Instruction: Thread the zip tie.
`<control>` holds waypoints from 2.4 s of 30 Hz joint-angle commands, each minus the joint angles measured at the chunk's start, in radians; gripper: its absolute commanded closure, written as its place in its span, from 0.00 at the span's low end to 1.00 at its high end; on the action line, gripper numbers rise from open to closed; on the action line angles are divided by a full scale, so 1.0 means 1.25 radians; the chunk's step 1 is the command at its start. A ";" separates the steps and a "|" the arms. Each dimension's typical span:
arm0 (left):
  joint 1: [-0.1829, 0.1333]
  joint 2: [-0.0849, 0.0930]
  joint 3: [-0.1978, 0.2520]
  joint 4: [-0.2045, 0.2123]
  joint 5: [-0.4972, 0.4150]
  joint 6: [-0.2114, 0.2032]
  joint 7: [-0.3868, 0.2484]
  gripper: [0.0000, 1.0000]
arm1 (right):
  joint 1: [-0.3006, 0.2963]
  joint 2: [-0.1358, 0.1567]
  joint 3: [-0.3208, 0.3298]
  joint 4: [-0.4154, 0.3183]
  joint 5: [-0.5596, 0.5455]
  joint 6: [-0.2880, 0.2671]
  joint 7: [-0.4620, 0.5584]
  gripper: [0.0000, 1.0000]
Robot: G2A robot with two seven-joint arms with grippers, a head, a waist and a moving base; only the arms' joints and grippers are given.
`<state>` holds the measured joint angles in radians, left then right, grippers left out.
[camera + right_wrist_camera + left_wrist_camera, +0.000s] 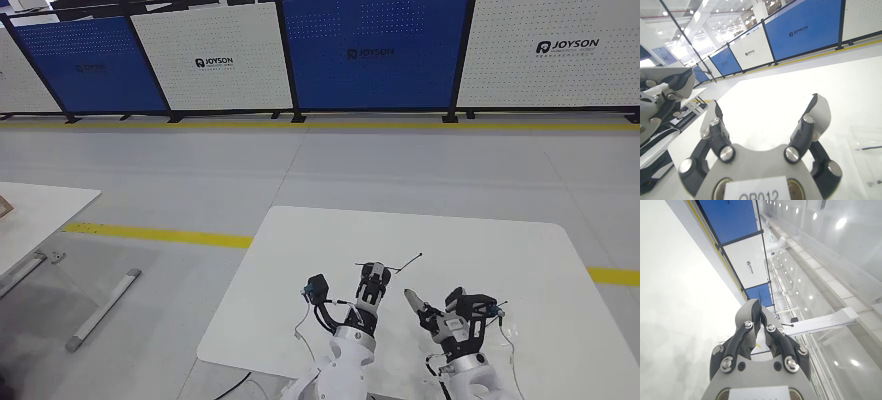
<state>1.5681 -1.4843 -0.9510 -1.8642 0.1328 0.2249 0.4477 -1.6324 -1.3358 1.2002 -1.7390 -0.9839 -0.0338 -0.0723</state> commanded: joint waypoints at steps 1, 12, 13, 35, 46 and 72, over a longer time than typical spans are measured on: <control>0.003 0.000 -0.009 0.003 0.006 0.000 0.012 1.00 | -0.010 0.001 0.011 -0.012 0.017 0.001 -0.008 0.00; 0.005 0.004 -0.010 0.016 0.053 0.022 -0.011 1.00 | -0.005 0.001 0.016 -0.020 0.079 -0.039 0.035 0.00; 0.006 0.004 -0.011 0.017 0.047 0.020 -0.023 1.00 | -0.002 0.002 0.023 -0.018 0.102 -0.053 0.043 0.00; 0.004 -0.005 0.004 0.014 0.036 -0.002 0.020 1.00 | 0.045 0.002 -0.024 0.013 -0.116 0.043 0.067 0.00; -0.010 -0.011 0.016 0.025 0.031 0.004 0.028 1.00 | 0.047 0.002 -0.039 0.013 -0.127 0.009 0.071 0.00; -0.003 -0.015 0.026 0.032 0.055 -0.023 0.017 1.00 | 0.086 0.001 -0.027 0.059 -0.039 -0.071 0.060 0.38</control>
<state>1.5638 -1.5029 -0.9176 -1.8233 0.2002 0.1975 0.4685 -1.5268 -1.3335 1.1696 -1.6667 -1.0293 -0.1292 -0.0024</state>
